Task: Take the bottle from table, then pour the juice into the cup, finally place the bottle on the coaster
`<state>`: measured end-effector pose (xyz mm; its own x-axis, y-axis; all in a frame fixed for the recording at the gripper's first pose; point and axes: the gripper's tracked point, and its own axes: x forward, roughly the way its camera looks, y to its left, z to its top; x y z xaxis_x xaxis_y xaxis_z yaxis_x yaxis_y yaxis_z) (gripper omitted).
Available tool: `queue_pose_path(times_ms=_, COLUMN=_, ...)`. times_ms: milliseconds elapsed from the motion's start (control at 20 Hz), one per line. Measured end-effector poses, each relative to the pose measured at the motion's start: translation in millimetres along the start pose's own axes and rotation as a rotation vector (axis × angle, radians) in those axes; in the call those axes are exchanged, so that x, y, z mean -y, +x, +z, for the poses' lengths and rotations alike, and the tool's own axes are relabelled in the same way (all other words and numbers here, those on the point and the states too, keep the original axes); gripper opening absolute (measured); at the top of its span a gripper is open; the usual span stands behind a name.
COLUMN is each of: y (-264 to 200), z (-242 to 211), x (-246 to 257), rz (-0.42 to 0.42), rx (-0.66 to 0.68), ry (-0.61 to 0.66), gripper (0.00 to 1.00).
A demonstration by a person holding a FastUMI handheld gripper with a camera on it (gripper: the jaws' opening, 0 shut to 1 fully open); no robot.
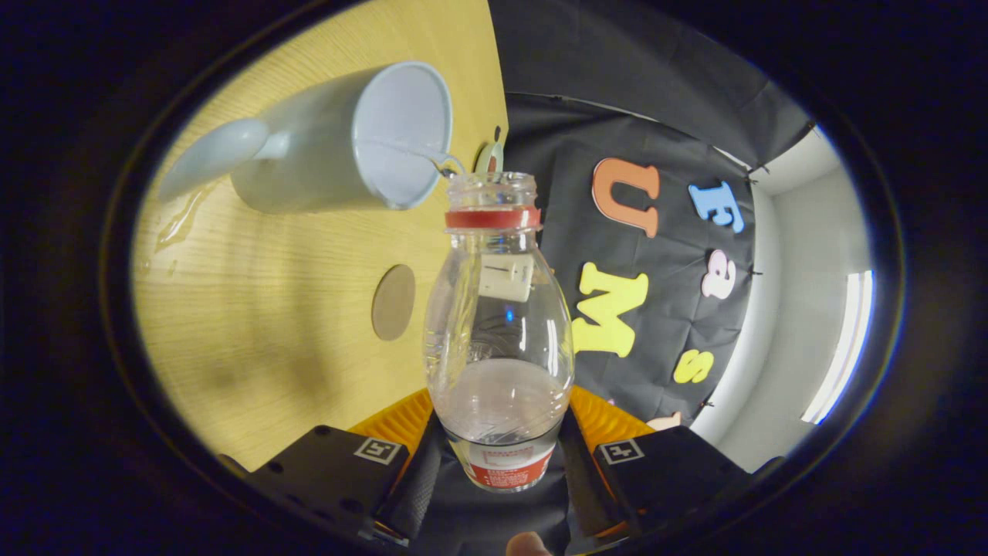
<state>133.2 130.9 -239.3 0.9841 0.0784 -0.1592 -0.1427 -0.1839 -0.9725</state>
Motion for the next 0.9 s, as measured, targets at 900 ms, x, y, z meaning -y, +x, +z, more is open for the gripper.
queue_pose_path(times_ms=900, y=3.0, z=-2.4, x=34.1, rz=-0.040, rx=-0.004, ry=-0.105, gripper=0.78)
